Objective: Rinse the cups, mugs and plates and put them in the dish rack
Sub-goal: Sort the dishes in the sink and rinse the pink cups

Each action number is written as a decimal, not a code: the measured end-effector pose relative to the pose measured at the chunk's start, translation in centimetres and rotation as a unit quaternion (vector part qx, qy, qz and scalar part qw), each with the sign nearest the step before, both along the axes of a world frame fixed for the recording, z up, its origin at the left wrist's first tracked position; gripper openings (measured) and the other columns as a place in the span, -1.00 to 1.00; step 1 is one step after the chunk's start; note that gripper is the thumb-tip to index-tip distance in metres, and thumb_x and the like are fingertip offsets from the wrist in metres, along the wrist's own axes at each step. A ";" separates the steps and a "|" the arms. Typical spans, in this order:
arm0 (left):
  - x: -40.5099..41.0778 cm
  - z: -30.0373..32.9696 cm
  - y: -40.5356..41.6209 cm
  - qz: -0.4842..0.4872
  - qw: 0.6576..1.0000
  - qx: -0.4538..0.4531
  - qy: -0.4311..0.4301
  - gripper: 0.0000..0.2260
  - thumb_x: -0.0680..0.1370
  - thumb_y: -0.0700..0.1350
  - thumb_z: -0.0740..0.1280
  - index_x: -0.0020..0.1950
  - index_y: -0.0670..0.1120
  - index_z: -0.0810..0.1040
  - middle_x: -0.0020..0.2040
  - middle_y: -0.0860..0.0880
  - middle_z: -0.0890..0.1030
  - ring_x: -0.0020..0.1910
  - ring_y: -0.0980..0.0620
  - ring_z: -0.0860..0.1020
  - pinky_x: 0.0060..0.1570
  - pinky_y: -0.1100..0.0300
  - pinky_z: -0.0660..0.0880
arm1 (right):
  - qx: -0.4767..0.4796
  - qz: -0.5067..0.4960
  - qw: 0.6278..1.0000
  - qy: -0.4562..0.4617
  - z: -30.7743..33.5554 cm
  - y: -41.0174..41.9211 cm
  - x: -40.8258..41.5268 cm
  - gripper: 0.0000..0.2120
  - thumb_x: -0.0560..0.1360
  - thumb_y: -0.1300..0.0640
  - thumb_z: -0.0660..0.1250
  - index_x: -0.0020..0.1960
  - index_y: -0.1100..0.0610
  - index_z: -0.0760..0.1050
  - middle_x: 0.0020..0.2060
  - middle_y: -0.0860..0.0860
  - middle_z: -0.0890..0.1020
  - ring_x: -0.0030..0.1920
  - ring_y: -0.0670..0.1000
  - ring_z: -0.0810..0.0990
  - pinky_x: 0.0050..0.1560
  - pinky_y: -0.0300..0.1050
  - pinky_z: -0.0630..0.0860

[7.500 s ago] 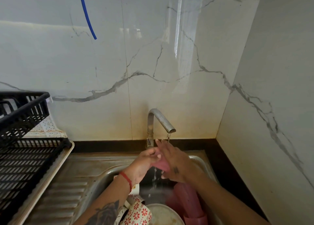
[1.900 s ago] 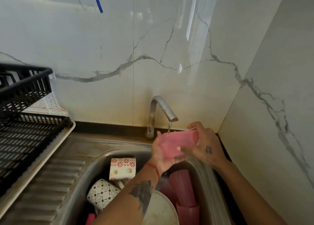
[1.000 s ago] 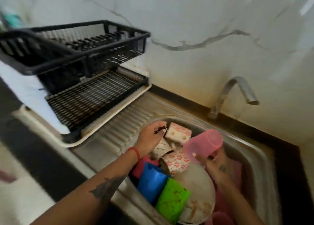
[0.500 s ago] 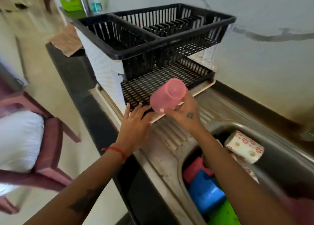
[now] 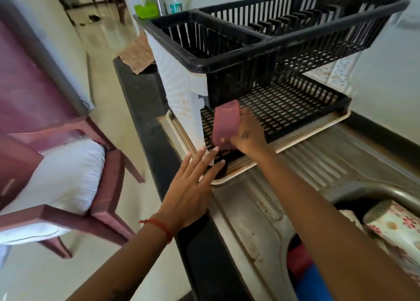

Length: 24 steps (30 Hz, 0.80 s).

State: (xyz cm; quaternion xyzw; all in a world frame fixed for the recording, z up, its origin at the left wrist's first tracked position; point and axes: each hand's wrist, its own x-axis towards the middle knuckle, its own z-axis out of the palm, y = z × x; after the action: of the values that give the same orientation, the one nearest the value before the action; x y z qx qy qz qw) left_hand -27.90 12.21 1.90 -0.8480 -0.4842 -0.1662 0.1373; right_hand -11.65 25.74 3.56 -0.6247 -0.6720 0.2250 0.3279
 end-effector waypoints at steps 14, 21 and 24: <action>0.0 -2.4 -0.8 0.035 0.997 -0.002 -0.071 -0.43 0.53 -0.07 0.28 0.50 -0.07 0.15 0.51 -0.10 0.26 0.49 -0.13 0.23 0.44 -0.26 0.06 | -0.020 -0.046 0.999 0.012 -1.5 3.9 -5.3 -0.69 0.38 0.08 0.51 0.05 0.20 0.59 -0.02 0.10 0.67 -0.01 0.03 0.64 -0.46 -0.40 0.24; -0.3 -1.4 -0.1 -0.007 0.991 0.003 -0.131 -0.57 0.58 -0.14 0.16 0.45 -0.09 0.27 0.42 -0.06 0.43 0.52 -0.08 0.18 0.45 -0.21 0.15 | 0.013 -0.038 0.998 0.050 -2.3 5.1 -6.1 -0.79 0.43 0.12 0.46 -0.01 0.22 0.59 -0.06 0.11 0.67 -0.10 0.00 0.62 -0.22 -0.27 0.44; -0.4 -1.5 0.2 -0.015 0.990 0.014 -0.143 -0.59 0.57 -0.18 0.18 0.44 -0.10 0.34 0.37 -0.04 0.47 0.52 -0.09 0.18 0.43 -0.22 0.16 | 0.031 -0.020 0.999 0.038 -2.4 5.4 -6.3 -0.80 0.47 0.07 0.42 -0.05 0.23 0.63 -0.14 0.10 0.69 -0.18 -0.03 0.61 -0.25 -0.30 0.42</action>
State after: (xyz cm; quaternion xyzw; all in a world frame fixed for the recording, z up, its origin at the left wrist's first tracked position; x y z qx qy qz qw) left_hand -28.31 12.39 0.38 -0.8207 -0.4838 -0.2942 0.0759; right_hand -17.94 31.09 1.15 -0.6183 -0.6534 0.2208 0.3769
